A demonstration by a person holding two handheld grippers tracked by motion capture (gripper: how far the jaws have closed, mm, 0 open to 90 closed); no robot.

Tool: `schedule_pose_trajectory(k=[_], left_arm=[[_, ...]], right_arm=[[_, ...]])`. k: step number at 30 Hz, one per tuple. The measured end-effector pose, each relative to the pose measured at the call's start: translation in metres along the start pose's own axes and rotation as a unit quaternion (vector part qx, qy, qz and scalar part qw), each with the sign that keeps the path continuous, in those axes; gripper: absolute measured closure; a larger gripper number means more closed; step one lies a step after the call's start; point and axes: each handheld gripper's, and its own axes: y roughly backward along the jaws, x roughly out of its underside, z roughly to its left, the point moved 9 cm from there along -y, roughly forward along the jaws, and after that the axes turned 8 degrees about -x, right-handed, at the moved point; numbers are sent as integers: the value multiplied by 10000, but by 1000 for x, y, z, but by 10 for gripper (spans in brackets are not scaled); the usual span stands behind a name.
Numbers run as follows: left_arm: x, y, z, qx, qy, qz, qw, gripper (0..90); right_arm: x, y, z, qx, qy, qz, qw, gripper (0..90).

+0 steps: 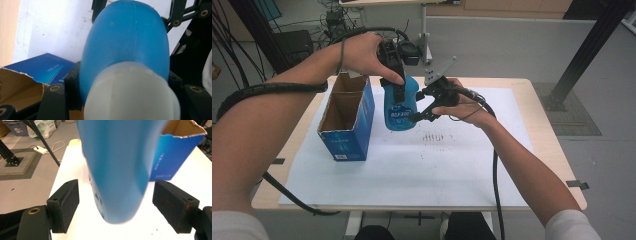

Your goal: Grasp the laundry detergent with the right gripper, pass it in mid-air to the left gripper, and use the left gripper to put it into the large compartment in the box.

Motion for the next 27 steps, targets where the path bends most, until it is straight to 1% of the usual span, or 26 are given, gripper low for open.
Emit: schedule_pose_trajectory(k=[1,2,4,7,8,9,10,11,12,13,16,17,18,19,20,21,22,23,24,25,27], left_arm=[[0,1,1,10,44,40,10000,375],[0,1,1,10,44,40,10000,375],[0,1,1,16,123,44,9999,375],[1,3,4,29,254,120,9996,375],[1,3,4,29,254,120,9996,375],[1,4,6,43,351,148,9993,375],[1,4,6,43,351,148,9993,375],[2,4,6,47,412,164,9990,375],[2,6,7,72,519,212,9984,375],[2,6,7,72,519,212,9984,375],[1,8,8,40,659,225,9976,375],[0,10,9,31,713,238,9972,375],[0,11,10,15,778,239,9967,375],[0,14,12,-15,884,276,9957,374],[0,14,12,-15,884,276,9957,375],[0,18,14,-33,1022,318,9942,375],[0,18,14,-33,1022,318,9942,374],[-1,22,16,-40,1173,339,9925,375],[-1,22,16,-40,1173,339,9925,375],[-1,24,17,-41,1249,355,9915,375],[-1,29,20,-18,1520,371,9877,375]], right_arm=[[2,2,0,27,-44,12,10000,195],[2,2,0,27,-44,12,10000,195],[6,7,0,63,-157,57,9998,183],[14,14,1,104,-285,180,9994,152],[14,14,1,104,-285,180,9994,152],[19,18,2,134,-361,264,9989,140],[22,20,3,142,-396,302,9987,137],[22,20,3,142,-396,302,9987,137],[26,23,4,179,-433,353,9983,133],[28,26,6,204,-451,385,9980,132],[33,31,8,249,-491,455,9974,130],[38,36,10,288,-521,498,9970,131],[38,36,10,288,-521,498,9970,131],[41,42,12,323,-566,530,9965,131],[41,42,12,323,-566,530,9965,131],[46,47,14,404,-592,606,9956,130],[46,47,14,404,-592,606,9956,130],[50,53,17,424,-646,614,9951,129],[50,53,17,424,-646,614,9951,129],[53,56,19,450,-669,665,9945,125],[60,61,23,513,-779,781,9926,98]])
